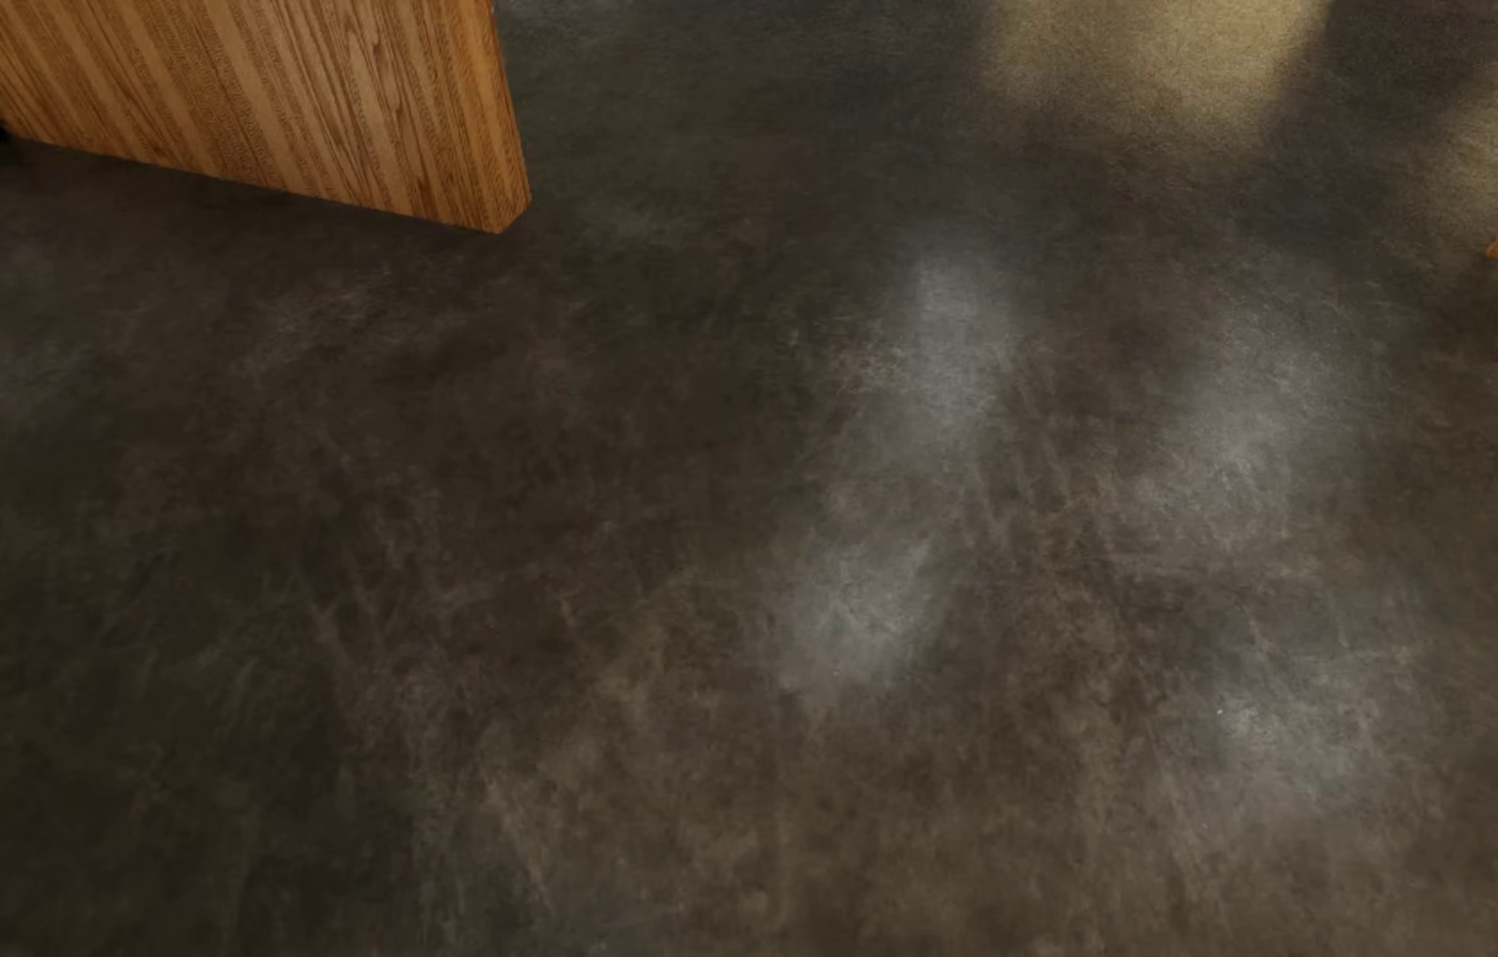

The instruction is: Avoid the corner

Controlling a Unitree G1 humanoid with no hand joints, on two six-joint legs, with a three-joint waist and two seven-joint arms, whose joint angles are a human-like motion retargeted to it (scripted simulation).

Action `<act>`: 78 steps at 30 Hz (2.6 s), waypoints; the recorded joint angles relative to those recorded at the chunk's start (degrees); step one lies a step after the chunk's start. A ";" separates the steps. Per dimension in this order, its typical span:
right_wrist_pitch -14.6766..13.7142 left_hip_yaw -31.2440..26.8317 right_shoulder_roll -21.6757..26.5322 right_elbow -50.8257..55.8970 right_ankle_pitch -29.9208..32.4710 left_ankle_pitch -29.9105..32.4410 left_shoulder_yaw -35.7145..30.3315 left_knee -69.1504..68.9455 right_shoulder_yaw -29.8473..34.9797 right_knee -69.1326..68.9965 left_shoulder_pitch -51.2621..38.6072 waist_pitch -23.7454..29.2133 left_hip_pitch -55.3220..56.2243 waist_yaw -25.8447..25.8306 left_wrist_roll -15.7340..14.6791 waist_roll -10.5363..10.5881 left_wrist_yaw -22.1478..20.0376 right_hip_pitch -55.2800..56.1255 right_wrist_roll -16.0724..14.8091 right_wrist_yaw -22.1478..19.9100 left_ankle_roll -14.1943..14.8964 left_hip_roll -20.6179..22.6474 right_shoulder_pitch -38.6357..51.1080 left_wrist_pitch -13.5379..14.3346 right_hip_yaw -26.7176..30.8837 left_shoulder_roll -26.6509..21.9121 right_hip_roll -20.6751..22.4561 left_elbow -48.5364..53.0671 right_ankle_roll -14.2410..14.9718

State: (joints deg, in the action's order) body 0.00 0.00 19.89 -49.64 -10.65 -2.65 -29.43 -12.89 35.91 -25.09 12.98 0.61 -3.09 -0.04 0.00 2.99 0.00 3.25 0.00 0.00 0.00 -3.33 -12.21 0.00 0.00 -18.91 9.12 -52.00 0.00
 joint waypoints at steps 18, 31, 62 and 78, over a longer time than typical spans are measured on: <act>0.00 0.00 2.22 12.61 -18.30 -5.61 -0.67 -24.73 1.24 2.57 5.41 6.01 38.59 16.13 0.00 -1.62 0.00 -22.96 0.00 0.00 0.00 -3.49 8.06 0.00 0.00 -1.22 -2.42 -4.39 0.00; 0.00 0.00 2.00 -0.74 25.35 -17.78 3.03 -18.90 2.72 -21.33 1.21 7.16 -1.10 -3.60 0.00 2.15 0.00 20.65 0.00 0.00 0.00 2.05 -4.15 0.00 0.00 -1.62 -4.47 6.93 0.00; 0.00 0.00 -0.05 -2.57 24.50 -15.05 7.32 -18.60 -1.74 -23.18 4.91 5.18 -4.85 -2.47 0.00 2.39 0.00 16.31 0.00 0.00 0.00 2.41 -5.39 0.00 0.00 -1.67 -3.56 8.88 0.00; 0.00 0.00 4.89 9.72 -9.57 -8.88 4.95 -36.49 -9.59 1.44 12.03 3.82 28.13 15.99 0.00 4.69 0.00 -16.21 0.00 0.00 0.00 -2.16 0.60 0.00 0.00 -4.14 -1.04 -1.58 0.00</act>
State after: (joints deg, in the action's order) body 0.00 0.00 24.78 -39.91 -20.22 -11.53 -24.48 -49.37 26.32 -23.65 25.01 4.43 25.04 15.95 0.00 7.69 0.00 -12.96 0.00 0.00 0.00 -5.49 -11.61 0.00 0.00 -23.05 8.08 -53.58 0.00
